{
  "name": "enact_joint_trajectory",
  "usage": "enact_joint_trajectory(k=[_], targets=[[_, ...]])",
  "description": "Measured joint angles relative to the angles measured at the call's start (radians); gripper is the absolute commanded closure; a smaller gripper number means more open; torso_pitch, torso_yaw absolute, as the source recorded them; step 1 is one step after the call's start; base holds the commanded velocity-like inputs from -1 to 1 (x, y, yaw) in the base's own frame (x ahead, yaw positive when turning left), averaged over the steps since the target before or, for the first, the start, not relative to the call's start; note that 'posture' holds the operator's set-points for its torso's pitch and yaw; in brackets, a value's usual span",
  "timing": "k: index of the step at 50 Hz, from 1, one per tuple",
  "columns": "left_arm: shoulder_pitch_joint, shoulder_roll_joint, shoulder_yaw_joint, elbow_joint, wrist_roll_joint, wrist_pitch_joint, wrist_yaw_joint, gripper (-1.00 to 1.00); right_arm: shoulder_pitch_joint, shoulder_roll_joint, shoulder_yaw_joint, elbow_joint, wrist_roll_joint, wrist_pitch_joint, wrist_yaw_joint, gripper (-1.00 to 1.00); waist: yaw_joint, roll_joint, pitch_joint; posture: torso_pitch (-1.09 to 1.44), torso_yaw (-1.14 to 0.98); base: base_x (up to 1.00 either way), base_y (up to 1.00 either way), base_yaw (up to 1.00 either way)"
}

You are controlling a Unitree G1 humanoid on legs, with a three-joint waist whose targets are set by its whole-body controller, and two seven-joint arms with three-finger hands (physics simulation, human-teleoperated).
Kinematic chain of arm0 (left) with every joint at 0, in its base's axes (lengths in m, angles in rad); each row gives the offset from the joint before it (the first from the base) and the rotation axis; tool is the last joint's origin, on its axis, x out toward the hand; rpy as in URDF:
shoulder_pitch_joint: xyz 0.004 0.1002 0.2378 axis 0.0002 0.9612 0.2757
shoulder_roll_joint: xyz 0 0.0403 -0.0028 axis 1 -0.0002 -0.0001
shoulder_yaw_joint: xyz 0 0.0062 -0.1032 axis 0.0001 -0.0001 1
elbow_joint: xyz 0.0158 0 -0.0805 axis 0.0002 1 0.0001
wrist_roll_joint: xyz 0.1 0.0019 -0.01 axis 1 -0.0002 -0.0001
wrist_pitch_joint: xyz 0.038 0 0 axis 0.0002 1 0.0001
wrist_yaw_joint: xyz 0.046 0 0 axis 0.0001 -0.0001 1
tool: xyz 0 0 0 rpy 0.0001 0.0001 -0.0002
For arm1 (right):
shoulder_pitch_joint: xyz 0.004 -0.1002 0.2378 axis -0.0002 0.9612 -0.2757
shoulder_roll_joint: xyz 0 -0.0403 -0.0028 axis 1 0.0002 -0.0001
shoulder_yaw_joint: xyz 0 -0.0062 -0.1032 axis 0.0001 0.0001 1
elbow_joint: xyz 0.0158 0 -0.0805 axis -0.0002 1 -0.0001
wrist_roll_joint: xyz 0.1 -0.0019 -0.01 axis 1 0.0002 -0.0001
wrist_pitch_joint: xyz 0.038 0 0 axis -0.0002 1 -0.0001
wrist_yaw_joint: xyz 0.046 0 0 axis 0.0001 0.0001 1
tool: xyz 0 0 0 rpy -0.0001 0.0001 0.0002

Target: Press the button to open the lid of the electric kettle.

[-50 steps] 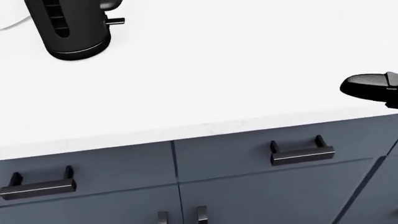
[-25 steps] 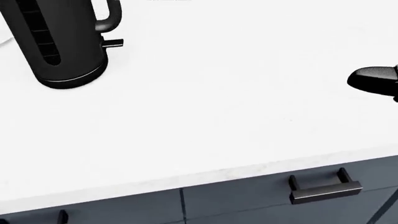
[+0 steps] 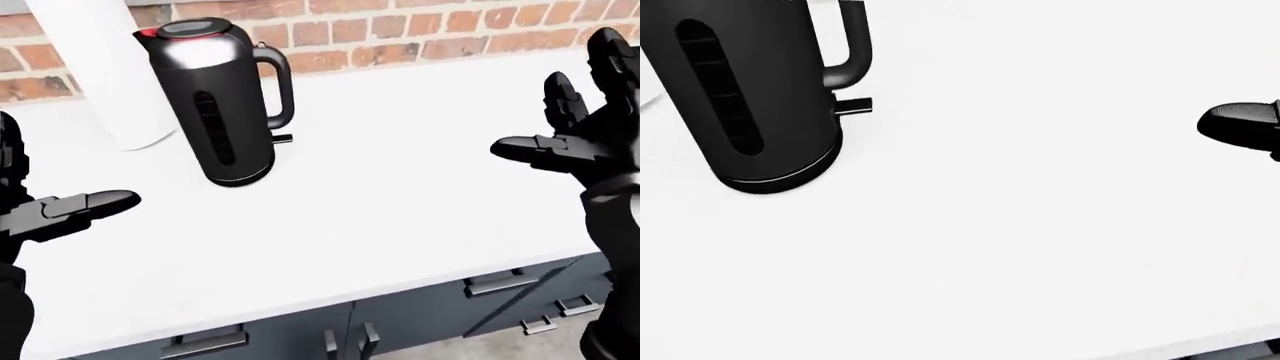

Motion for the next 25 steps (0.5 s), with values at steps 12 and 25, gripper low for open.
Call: enact_joint_trajectory(k=[12, 25], targets=[[-0.004, 0.003, -0.006, -0.014, -0.023, 0.016, 0.006, -1.00, 0.001, -0.021, -0.023, 0.007, 0.028, 0.010, -0.028, -1.00, -0.012, -0.072, 0.000, 0.00, 0.00, 0.04, 0.31, 0.00], [0.004, 0.013, 0.020, 0.006, -0.022, 0.023, 0.020, -1.00, 0.005, -0.011, 0.015, 0.005, 0.044, 0.028, -0.023, -1.00, 0.008, -0.001, 0.000, 0.00, 0.00, 0.00, 0.31, 0.00]])
